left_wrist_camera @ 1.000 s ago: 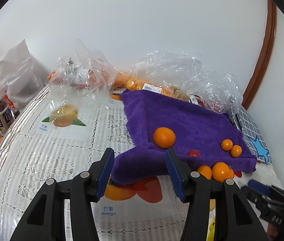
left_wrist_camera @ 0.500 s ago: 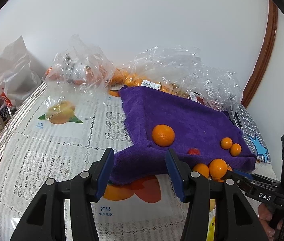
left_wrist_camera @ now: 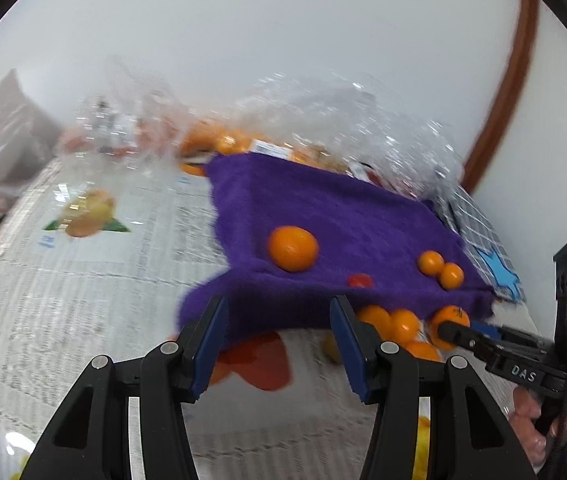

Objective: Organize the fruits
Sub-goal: 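Open and pull both grippers back from the purple towel, then grasp a stemmed mandarin with the right gripper while the left grasps a small green fruit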

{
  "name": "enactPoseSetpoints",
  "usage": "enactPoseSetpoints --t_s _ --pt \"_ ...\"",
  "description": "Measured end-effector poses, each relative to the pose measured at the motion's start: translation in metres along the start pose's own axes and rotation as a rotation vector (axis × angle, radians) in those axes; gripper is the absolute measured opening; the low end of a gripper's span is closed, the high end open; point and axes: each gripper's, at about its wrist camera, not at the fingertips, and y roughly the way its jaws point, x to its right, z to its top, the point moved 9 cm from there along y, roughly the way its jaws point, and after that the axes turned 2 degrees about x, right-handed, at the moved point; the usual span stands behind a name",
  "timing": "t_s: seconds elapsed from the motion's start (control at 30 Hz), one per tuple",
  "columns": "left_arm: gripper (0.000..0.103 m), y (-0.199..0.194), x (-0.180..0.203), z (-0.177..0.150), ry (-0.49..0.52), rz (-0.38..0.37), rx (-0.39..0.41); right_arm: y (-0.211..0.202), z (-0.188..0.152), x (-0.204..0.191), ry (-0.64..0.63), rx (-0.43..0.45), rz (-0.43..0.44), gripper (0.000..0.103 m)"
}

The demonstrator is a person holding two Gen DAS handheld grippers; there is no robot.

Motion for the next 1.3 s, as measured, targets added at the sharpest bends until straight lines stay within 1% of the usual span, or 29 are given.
enactPoseSetpoints --t_s 0.07,0.13,0.2,0.3,0.4,0.47,0.53,0.6,0.67,0.77,0.83,0.87,0.97,1.13,1.23,1.3 --pt "0.050 0.004 0.010 -0.006 0.010 -0.039 -0.031 -0.010 -0.005 0.013 -0.028 0.020 -0.053 0.042" --pt "0.050 0.010 0.017 -0.011 0.018 -0.044 -0.057 -0.018 -0.011 0.026 -0.043 0.029 -0.087 0.042" --pt "0.049 0.017 0.022 -0.015 0.014 -0.057 -0.085 -0.022 -0.016 0.037 -0.033 0.031 -0.086 0.042" --pt "0.049 0.025 0.025 -0.018 -0.013 -0.080 -0.118 -0.026 -0.021 0.043 -0.015 0.048 -0.050 0.042" --pt "0.041 0.033 0.027 -0.020 -0.036 -0.100 -0.143 -0.027 -0.021 0.042 -0.017 0.062 -0.047 0.042" --pt "0.038 0.038 0.028 -0.023 -0.054 -0.117 -0.166 -0.025 -0.020 0.042 -0.018 0.057 -0.048 0.042" --pt "0.026 0.043 0.030 -0.027 -0.065 -0.133 -0.196 -0.024 -0.018 0.042 -0.010 0.057 -0.039 0.042" --pt "0.023 0.043 0.032 -0.029 -0.064 -0.145 -0.195 -0.023 -0.018 0.044 0.004 0.056 -0.027 0.042" --pt "0.023 0.042 0.034 -0.030 -0.050 -0.136 -0.189 -0.024 -0.018 0.044 0.011 0.056 -0.025 0.042" --pt "0.022 0.034 0.026 -0.024 -0.049 -0.066 -0.127 -0.020 -0.019 0.043 -0.006 0.034 -0.058 0.043" --pt "0.022 0.031 0.020 -0.022 -0.046 -0.031 -0.110 -0.016 -0.021 0.043 -0.015 0.008 -0.089 0.044" --pt "0.022 0.030 0.018 -0.022 -0.042 -0.017 -0.108 -0.016 -0.021 0.043 -0.018 0.010 -0.091 0.044" --pt "0.023 0.035 0.022 -0.026 -0.020 -0.023 -0.144 -0.017 -0.021 0.044 -0.008 0.011 -0.081 0.044" --pt "0.024 0.044 0.028 -0.031 0.033 0.027 -0.181 -0.018 -0.021 0.042 -0.027 0.015 -0.090 0.042" --pt "0.023 0.044 0.027 -0.029 0.018 0.015 -0.172 -0.022 -0.021 0.038 -0.036 0.031 -0.071 0.042" --pt "0.023 0.038 0.024 -0.024 -0.002 0.007 -0.136 -0.025 -0.020 0.037 -0.032 0.045 -0.062 0.042"
